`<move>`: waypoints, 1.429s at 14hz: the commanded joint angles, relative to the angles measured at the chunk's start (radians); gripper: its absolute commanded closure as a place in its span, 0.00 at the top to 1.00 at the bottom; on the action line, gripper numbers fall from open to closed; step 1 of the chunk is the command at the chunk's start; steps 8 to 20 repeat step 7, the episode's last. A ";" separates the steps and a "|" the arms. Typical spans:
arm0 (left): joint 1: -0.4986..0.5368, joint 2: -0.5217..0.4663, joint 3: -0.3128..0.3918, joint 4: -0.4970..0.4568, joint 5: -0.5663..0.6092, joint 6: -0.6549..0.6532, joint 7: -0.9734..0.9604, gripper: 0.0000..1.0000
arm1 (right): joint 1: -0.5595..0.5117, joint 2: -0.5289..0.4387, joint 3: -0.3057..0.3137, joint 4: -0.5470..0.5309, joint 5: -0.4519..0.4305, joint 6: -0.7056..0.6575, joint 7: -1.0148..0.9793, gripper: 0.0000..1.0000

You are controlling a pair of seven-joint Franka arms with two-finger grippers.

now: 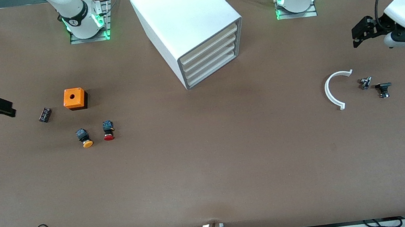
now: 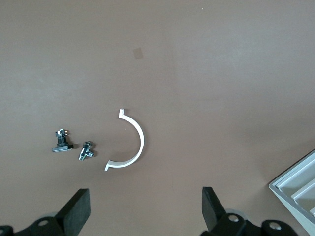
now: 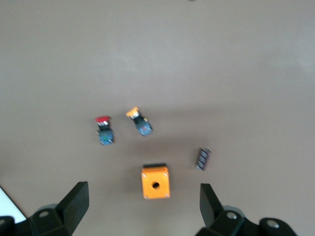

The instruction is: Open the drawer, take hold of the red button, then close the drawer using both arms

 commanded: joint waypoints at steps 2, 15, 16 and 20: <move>0.000 0.033 -0.009 0.054 0.014 -0.052 -0.034 1.00 | -0.002 -0.026 -0.010 -0.003 0.002 -0.070 -0.022 1.00; 0.011 0.033 -0.008 0.056 0.011 -0.066 -0.031 1.00 | 0.001 -0.032 -0.033 -0.014 0.001 -0.068 -0.062 1.00; 0.011 0.033 -0.008 0.056 0.011 -0.066 -0.031 1.00 | 0.001 -0.032 -0.033 -0.014 0.001 -0.068 -0.062 1.00; 0.011 0.033 -0.008 0.056 0.011 -0.066 -0.031 1.00 | 0.001 -0.032 -0.033 -0.014 0.001 -0.068 -0.062 1.00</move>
